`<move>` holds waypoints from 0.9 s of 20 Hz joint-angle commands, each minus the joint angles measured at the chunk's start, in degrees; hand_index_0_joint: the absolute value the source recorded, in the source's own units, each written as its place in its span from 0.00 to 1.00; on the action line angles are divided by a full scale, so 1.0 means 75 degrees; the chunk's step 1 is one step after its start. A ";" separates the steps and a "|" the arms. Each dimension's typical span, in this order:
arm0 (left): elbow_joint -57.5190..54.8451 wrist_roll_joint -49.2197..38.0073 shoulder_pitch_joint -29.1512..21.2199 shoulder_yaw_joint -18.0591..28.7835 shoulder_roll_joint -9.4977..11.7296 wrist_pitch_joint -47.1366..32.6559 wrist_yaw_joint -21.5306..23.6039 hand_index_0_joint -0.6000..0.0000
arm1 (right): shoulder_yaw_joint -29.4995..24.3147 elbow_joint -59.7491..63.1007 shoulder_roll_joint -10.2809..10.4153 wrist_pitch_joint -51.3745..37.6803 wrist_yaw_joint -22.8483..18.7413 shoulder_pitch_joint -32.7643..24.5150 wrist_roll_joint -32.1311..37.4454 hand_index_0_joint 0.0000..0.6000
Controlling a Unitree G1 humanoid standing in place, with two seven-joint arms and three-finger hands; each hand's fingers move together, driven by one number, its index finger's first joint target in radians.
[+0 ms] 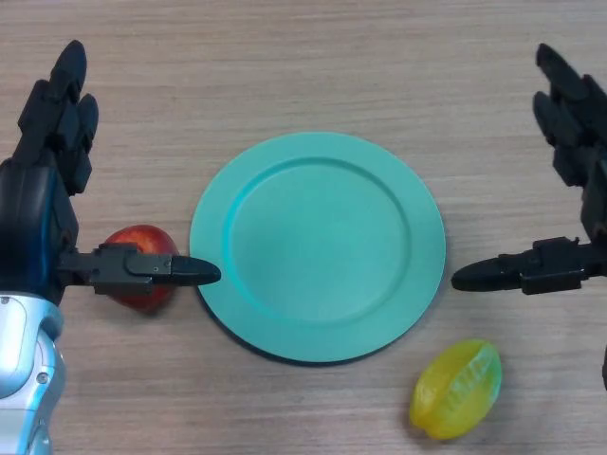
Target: Pick up the yellow starfruit and place it on the plate
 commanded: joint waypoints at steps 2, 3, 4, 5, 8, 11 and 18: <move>-0.0627 -0.0150 -0.0195 0.0461 0.0222 -0.0516 0.0019 1.00 | -0.0339 -0.0295 -0.0150 -0.0960 -0.0389 -0.0370 0.0028 0.00; -0.0628 -0.0098 -0.0181 0.0469 0.0235 -0.0584 -0.0013 1.00 | -0.0303 -0.0257 -0.0132 -0.0999 -0.0378 -0.0379 0.0027 0.00; -0.0623 -0.0060 -0.0146 0.0489 0.0234 -0.0678 -0.0053 1.00 | -0.0280 -0.0246 -0.0139 -0.0989 -0.0294 -0.0407 0.0007 0.00; -0.0613 -0.0044 -0.0117 0.0512 0.0228 -0.0746 -0.0052 1.00 | -0.0284 -0.0233 -0.0151 -0.1024 -0.0216 -0.0400 -0.0031 0.00; -0.0495 0.0048 -0.0069 0.0521 0.0232 -0.0891 -0.0091 1.00 | -0.0326 -0.0282 -0.0174 -0.1011 -0.0086 -0.0385 -0.0068 0.00; -0.0418 0.0041 -0.0035 0.0600 0.0252 -0.1028 -0.0102 1.00 | -0.0446 -0.0610 -0.0227 -0.0987 0.0317 -0.0066 -0.0232 0.00; -0.0152 0.0162 -0.0002 0.0648 0.0277 -0.1194 -0.0039 1.00 | -0.0908 -0.0638 -0.0475 -0.2299 0.2404 0.0893 -0.1651 0.00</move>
